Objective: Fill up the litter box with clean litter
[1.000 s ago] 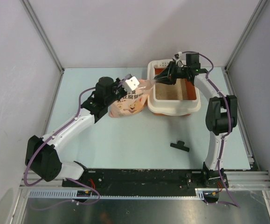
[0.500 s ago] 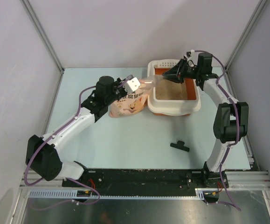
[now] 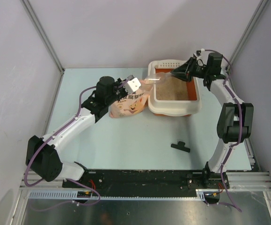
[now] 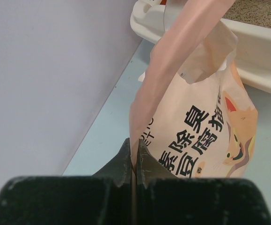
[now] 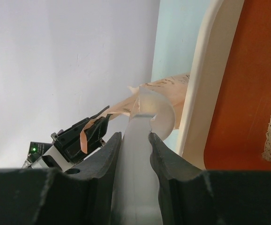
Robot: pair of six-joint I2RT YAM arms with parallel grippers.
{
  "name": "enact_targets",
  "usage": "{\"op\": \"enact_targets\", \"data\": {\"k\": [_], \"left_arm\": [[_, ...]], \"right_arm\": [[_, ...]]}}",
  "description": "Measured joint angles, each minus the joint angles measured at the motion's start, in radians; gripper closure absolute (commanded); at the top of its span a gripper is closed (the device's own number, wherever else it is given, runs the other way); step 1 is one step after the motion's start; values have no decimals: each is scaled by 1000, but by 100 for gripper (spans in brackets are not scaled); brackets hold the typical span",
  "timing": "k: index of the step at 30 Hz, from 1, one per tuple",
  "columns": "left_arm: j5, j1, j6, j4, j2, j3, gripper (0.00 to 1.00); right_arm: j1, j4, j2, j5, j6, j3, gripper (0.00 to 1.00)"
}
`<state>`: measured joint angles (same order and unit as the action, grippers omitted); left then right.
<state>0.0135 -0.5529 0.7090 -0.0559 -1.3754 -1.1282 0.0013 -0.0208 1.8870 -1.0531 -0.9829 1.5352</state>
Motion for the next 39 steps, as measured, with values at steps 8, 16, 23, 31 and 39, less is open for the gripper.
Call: {"op": "enact_targets", "data": {"k": [8, 16, 23, 31, 39], "left_arm": [[-6, 0, 8, 1, -16, -13, 100], [-10, 2, 7, 2, -32, -26, 100], [-8, 3, 6, 2, -32, -26, 100], [-8, 3, 6, 2, -32, -26, 100], [-2, 3, -3, 3, -31, -25, 100]], "right_arm": [[-96, 2, -18, -18, 2, -24, 100], [-227, 33, -51, -27, 63, -39, 100], [-256, 308, -43, 150, 333, 93, 100], [-178, 378, 79, 288, 484, 347, 100], [-232, 465, 24, 307, 524, 248, 100]]}}
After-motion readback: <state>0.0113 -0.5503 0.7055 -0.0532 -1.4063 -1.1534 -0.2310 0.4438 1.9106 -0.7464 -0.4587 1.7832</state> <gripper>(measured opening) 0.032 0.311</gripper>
